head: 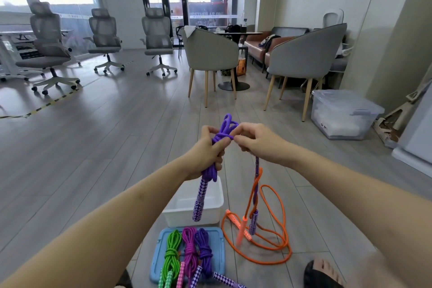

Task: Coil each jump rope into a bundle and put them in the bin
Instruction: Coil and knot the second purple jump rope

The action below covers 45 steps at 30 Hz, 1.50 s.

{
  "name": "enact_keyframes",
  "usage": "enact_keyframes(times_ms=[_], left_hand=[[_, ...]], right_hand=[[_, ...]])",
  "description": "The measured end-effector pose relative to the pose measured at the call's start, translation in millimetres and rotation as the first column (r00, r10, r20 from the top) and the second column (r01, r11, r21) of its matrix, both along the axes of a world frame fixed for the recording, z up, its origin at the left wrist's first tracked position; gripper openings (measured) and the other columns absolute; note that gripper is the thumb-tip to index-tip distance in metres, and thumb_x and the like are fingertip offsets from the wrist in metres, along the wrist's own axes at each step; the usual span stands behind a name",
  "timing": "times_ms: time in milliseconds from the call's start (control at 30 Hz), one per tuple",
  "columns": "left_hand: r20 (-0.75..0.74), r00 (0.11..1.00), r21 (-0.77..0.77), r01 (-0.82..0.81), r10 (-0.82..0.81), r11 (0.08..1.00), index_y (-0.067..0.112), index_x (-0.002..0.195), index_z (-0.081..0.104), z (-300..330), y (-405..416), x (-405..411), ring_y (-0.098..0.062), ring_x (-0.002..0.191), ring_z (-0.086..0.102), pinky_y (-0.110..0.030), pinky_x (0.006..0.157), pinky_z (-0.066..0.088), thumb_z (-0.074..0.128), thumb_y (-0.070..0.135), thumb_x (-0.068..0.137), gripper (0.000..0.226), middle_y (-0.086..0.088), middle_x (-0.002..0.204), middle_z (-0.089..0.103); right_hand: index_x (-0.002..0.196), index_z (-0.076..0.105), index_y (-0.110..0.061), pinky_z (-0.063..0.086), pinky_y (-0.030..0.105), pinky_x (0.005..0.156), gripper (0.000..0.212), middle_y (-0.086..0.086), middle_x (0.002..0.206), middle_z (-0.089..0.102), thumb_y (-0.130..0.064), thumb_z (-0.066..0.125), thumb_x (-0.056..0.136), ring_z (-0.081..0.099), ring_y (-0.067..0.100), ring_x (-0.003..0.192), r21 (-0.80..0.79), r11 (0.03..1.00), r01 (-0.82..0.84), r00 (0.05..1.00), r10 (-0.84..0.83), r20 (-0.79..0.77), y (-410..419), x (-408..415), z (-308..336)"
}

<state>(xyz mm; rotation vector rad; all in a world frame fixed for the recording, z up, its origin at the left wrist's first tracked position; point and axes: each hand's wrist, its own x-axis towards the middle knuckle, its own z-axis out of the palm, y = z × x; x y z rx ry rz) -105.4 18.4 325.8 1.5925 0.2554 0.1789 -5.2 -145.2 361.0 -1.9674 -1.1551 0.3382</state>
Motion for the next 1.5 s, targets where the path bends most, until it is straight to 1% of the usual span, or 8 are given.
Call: enact_keyframes(times_ms=[167, 400, 533, 667, 933, 1167, 1333, 1500], left_hand=[[0.079, 0.988, -0.206, -0.114, 0.133, 0.972, 0.027, 0.115, 0.034, 5, -9, 3, -0.013, 0.052, 0.041, -0.026, 0.050, 0.044, 0.050, 0.038, 0.106, 0.022, -0.006, 0.075, 0.048], [0.198, 0.966, -0.306, -0.100, 0.166, 0.947, 0.028, 0.108, 0.034, 26, -3, 2, -0.012, 0.052, 0.041, -0.024, 0.048, 0.043, 0.051, 0.035, 0.106, 0.019, -0.002, 0.070, 0.052], [0.140, 0.971, -0.292, -0.146, 0.193, 0.945, 0.028, 0.107, 0.034, 16, 1, 0, -0.012, 0.051, 0.041, -0.024, 0.047, 0.043, 0.050, 0.036, 0.106, 0.019, -0.004, 0.070, 0.051], [0.099, 0.975, -0.237, -0.174, 0.201, 0.956, 0.026, 0.112, 0.034, 9, 7, -4, -0.012, 0.052, 0.042, -0.025, 0.048, 0.044, 0.051, 0.036, 0.106, 0.020, -0.006, 0.075, 0.051], [0.099, 0.981, -0.186, -0.149, 0.169, 0.971, 0.025, 0.113, 0.034, 8, -1, -4, -0.012, 0.053, 0.042, -0.025, 0.050, 0.045, 0.051, 0.035, 0.106, 0.021, -0.007, 0.076, 0.051], [0.098, 0.982, -0.188, -0.142, 0.163, 0.972, 0.025, 0.118, 0.035, 10, -6, -2, -0.012, 0.053, 0.045, -0.025, 0.051, 0.047, 0.051, 0.036, 0.106, 0.023, -0.007, 0.077, 0.053], [0.114, 0.977, -0.227, -0.153, 0.182, 0.962, 0.026, 0.113, 0.034, 11, -3, -2, -0.012, 0.053, 0.044, -0.026, 0.051, 0.046, 0.051, 0.037, 0.106, 0.021, -0.006, 0.076, 0.052], [0.144, 0.963, -0.298, -0.178, 0.228, 0.938, 0.026, 0.112, 0.035, 18, 4, -3, -0.012, 0.052, 0.043, -0.026, 0.049, 0.045, 0.052, 0.036, 0.106, 0.020, -0.005, 0.073, 0.053]], right_hand=[[0.115, 0.055, -0.017, 0.054, 0.031, 0.071, 0.014, 0.007, 0.075, 0.059, -0.017, 0.059, 0.101, 0.058, 0.018, 0.069, -0.007, 1.000, -0.027, 0.979, 0.025, -0.203, -7, 3, -20], [0.107, 0.071, -0.012, 0.049, 0.031, 0.077, 0.021, 0.004, 0.095, 0.068, -0.025, 0.056, 0.104, 0.067, 0.025, 0.092, -0.547, 0.829, 0.118, 0.989, -0.048, 0.141, -16, 28, -77], [0.107, 0.072, -0.012, 0.052, 0.036, 0.071, 0.019, 0.005, 0.089, 0.067, -0.022, 0.057, 0.105, 0.063, 0.022, 0.078, -0.195, 0.920, 0.340, 0.883, -0.242, 0.402, -14, 38, -53], [0.087, 0.068, -0.011, 0.062, 0.044, 0.064, 0.018, 0.013, 0.081, 0.070, -0.012, 0.058, 0.102, 0.071, 0.026, 0.066, -0.053, 0.930, 0.365, 0.903, -0.340, 0.261, -16, 41, -42], [0.104, 0.070, -0.006, 0.063, 0.033, 0.077, 0.017, 0.010, 0.092, 0.070, -0.003, 0.054, 0.103, 0.073, 0.020, 0.081, 0.220, 0.858, 0.465, 0.862, -0.495, 0.110, -23, 47, -26], [0.107, 0.073, -0.005, 0.064, 0.030, 0.074, 0.017, 0.010, 0.093, 0.071, -0.007, 0.057, 0.103, 0.074, 0.017, 0.080, 0.141, 0.888, 0.438, 0.893, -0.448, 0.046, -23, 43, -25], [0.104, 0.073, -0.018, 0.043, 0.024, 0.058, 0.018, -0.001, 0.088, 0.068, -0.024, 0.055, 0.105, 0.062, 0.015, 0.076, -0.210, 0.907, 0.365, 0.919, -0.315, 0.236, -27, 38, -29], [0.106, 0.070, -0.007, 0.054, 0.022, 0.071, 0.024, 0.011, 0.099, 0.074, -0.020, 0.049, 0.108, 0.072, 0.022, 0.091, -0.064, 0.948, 0.311, 0.935, -0.318, -0.157, -27, 37, -28]])
